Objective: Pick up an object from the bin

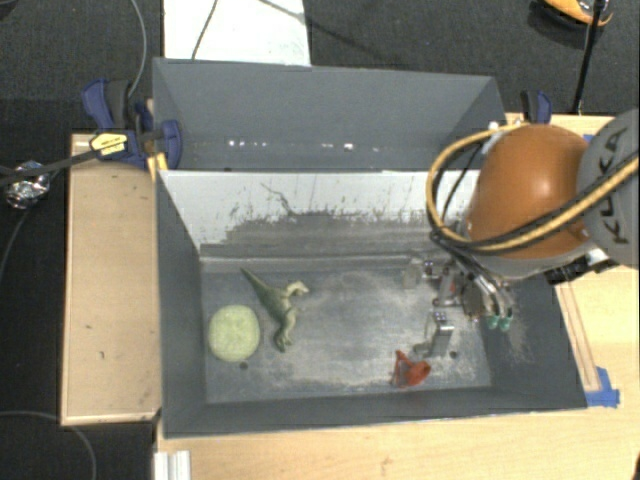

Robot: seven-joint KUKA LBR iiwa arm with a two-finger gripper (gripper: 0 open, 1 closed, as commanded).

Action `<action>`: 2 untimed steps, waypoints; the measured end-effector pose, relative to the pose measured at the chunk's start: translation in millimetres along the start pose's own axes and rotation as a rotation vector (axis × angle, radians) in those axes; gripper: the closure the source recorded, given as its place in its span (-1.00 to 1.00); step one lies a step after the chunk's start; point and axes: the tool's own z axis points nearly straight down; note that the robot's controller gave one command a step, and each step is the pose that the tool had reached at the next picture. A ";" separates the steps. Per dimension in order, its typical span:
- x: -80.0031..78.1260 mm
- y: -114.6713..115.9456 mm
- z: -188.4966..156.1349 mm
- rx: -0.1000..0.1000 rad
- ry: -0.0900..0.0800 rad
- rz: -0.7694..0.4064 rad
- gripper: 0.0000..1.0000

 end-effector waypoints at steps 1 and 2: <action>-1.6 0.0 -4.5 0.000 -0.009 0.000 1.00; -1.6 0.0 -4.5 0.000 -0.009 0.000 -1.00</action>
Offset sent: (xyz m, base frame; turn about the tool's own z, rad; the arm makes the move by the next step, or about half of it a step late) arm 0.0000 0.0000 0.0000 0.0000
